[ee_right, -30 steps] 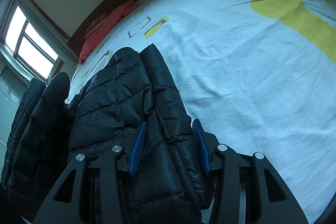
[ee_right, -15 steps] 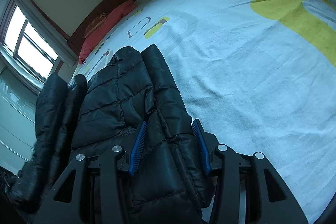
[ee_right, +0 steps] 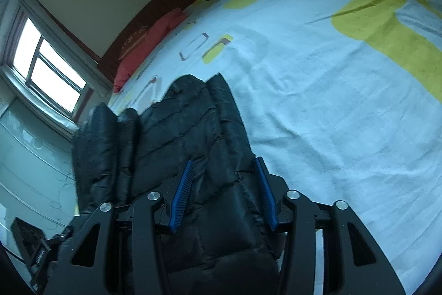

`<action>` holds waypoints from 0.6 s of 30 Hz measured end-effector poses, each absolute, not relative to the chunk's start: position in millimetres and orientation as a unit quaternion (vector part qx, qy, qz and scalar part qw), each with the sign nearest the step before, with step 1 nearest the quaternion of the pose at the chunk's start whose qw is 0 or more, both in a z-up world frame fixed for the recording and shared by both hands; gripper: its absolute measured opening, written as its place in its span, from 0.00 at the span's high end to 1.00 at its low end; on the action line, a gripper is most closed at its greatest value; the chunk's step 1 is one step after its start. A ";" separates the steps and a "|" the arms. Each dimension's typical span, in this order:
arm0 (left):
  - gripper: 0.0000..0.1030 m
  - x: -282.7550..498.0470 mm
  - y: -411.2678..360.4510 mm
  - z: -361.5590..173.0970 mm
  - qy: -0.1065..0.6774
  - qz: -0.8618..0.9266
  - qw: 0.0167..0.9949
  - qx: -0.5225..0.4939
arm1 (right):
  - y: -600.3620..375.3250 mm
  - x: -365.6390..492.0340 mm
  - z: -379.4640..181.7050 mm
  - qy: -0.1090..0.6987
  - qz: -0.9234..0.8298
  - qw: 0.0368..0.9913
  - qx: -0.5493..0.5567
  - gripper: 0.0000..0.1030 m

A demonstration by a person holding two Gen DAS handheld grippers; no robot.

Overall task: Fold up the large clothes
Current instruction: 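Fold the held jacket over with both tools and lower it onto the bed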

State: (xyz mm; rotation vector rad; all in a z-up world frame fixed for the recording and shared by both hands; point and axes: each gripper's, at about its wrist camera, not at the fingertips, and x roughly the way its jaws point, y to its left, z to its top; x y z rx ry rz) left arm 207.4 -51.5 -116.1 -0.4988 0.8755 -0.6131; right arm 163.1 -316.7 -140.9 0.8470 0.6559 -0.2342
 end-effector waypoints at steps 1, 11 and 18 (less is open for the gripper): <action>0.54 208.5 -50.4 -114.0 0.414 -0.291 0.828 -0.240 | -315.8 163.0 -138.9 0.310 -0.112 0.853 0.404 0.54; 0.55 209.4 -30.4 -102.6 0.409 -0.308 0.812 -0.281 | -315.1 157.0 -109.4 0.282 -0.116 0.864 0.400 0.54; 0.49 224.0 13.1 -75.8 0.361 -0.293 0.824 -0.324 | -293.6 196.0 -106.0 0.301 -0.022 0.852 0.428 0.45</action>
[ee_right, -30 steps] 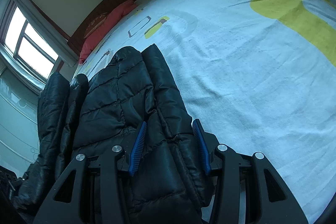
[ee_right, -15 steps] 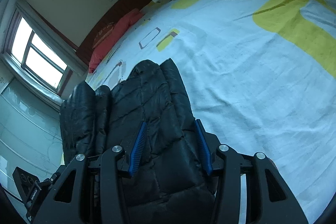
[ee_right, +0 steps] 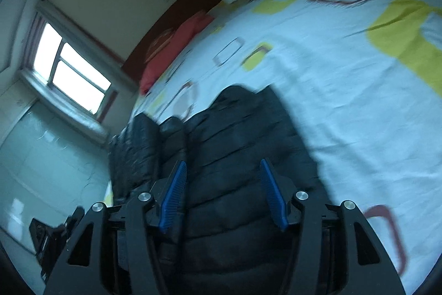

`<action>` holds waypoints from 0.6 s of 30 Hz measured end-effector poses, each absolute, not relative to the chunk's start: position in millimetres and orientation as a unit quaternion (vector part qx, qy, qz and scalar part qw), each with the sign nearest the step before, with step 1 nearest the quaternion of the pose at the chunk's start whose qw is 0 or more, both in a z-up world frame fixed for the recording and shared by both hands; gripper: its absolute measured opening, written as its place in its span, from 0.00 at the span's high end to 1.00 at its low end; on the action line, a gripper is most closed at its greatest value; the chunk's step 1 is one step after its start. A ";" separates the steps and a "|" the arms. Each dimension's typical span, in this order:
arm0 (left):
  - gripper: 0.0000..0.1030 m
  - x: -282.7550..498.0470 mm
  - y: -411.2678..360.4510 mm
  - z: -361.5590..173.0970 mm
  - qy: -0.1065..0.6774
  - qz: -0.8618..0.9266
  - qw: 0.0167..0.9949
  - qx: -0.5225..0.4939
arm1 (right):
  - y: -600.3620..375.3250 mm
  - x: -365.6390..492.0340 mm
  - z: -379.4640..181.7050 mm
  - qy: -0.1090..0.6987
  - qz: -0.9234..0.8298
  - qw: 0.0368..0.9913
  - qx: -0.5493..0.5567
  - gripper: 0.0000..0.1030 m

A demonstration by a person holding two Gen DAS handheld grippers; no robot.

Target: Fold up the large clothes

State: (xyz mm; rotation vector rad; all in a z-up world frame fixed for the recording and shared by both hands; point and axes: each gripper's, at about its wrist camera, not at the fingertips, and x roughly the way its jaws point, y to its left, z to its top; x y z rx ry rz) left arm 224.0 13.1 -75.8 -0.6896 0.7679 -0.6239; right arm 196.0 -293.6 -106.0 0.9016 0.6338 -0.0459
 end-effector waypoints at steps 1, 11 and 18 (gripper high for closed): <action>0.46 228.0 18.9 -78.2 0.363 -0.287 0.822 -0.331 | -290.3 203.5 -106.7 0.304 -0.004 0.846 0.437 0.42; 0.40 271.7 60.5 -145.4 0.418 -0.256 0.753 -0.439 | -267.9 258.7 -129.0 0.336 0.080 0.802 0.488 0.36; 0.39 274.7 56.6 -147.0 0.419 -0.264 0.747 -0.443 | -263.3 255.7 -119.2 0.314 0.118 0.801 0.495 0.36</action>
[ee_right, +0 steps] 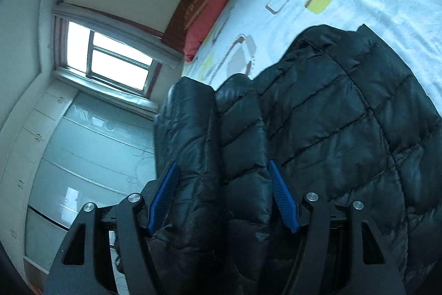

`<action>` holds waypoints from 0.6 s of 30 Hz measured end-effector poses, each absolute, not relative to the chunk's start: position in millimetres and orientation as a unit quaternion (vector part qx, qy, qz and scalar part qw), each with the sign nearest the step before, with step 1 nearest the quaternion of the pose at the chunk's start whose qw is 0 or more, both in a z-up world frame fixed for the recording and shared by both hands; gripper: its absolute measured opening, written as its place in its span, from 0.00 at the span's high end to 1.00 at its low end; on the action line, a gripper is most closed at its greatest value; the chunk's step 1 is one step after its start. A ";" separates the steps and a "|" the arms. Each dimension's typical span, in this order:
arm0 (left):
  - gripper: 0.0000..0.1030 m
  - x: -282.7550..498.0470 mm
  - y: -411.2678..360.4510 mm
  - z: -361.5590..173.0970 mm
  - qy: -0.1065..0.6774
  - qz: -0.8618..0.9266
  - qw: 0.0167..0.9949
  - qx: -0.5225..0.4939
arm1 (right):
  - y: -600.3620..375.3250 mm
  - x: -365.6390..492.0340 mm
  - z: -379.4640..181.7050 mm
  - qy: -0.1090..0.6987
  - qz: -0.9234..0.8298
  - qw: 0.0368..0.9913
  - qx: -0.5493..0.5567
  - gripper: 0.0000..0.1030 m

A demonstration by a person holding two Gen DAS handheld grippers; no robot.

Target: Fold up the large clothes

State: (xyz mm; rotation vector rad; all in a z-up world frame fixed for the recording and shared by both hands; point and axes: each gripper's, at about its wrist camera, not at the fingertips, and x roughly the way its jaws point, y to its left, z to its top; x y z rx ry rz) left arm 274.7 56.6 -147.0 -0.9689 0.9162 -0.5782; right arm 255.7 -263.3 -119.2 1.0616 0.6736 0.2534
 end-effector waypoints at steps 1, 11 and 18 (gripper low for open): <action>0.38 276.0 55.9 -147.9 0.420 -0.263 0.747 -0.442 | -262.8 255.6 -118.6 0.313 0.122 0.802 0.493 0.35; 0.38 278.9 42.6 -142.1 0.427 -0.264 0.763 -0.408 | -246.1 264.0 -125.2 0.350 0.102 0.823 0.435 0.69; 0.38 272.9 40.8 -115.4 0.413 -0.292 0.756 -0.416 | -273.4 235.6 -84.6 0.285 0.085 0.861 0.412 0.86</action>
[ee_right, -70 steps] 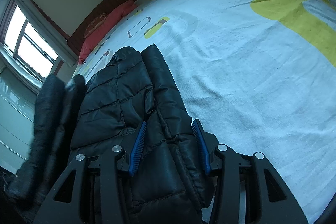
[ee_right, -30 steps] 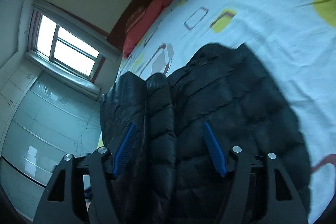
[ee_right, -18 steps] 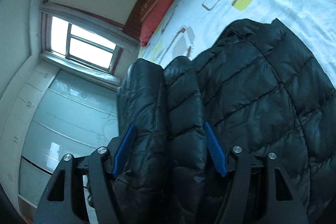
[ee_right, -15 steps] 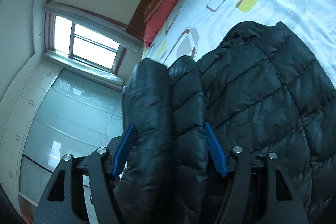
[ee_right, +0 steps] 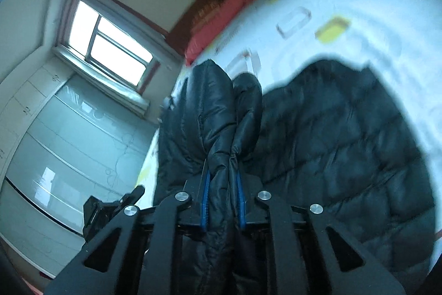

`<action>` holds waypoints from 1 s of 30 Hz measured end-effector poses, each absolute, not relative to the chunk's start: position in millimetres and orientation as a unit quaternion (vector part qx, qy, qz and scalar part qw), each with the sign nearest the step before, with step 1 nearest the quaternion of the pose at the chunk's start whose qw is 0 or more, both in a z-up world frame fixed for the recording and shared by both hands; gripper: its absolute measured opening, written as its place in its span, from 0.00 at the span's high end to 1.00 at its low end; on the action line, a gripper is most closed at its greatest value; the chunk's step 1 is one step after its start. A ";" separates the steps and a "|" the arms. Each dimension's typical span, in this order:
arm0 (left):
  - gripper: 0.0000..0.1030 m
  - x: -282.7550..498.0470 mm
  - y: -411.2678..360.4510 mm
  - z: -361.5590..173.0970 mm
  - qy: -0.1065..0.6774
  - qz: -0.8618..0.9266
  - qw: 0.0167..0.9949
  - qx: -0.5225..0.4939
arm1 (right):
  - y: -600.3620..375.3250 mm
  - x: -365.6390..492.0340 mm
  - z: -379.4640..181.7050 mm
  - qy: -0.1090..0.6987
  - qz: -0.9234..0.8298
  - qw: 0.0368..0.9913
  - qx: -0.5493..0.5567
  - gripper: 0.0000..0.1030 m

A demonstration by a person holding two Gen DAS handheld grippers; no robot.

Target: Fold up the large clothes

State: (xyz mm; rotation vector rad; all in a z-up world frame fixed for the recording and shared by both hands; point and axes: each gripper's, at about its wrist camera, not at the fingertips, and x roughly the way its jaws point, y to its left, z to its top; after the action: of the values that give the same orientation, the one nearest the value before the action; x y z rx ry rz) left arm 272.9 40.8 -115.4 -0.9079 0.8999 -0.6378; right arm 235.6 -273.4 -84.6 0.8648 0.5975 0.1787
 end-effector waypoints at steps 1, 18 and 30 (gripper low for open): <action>0.37 269.6 37.8 -109.9 0.411 -0.299 0.756 -0.412 | -280.7 230.3 -80.5 0.279 0.081 0.865 0.410 0.86; 0.34 235.2 -59.2 -120.5 0.448 -0.266 0.822 -0.229 | -360.8 212.5 -161.3 0.326 0.028 0.834 0.445 0.84; 0.28 209.8 -18.0 -107.8 0.442 -0.289 0.797 -0.294 | -348.6 156.1 -110.6 0.335 0.027 0.835 0.435 0.32</action>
State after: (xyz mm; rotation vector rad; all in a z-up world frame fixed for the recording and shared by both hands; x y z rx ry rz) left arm 209.8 -18.0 -107.8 -0.6309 0.9484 -0.6198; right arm 156.1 -348.6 -110.6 0.9213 0.7091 0.0579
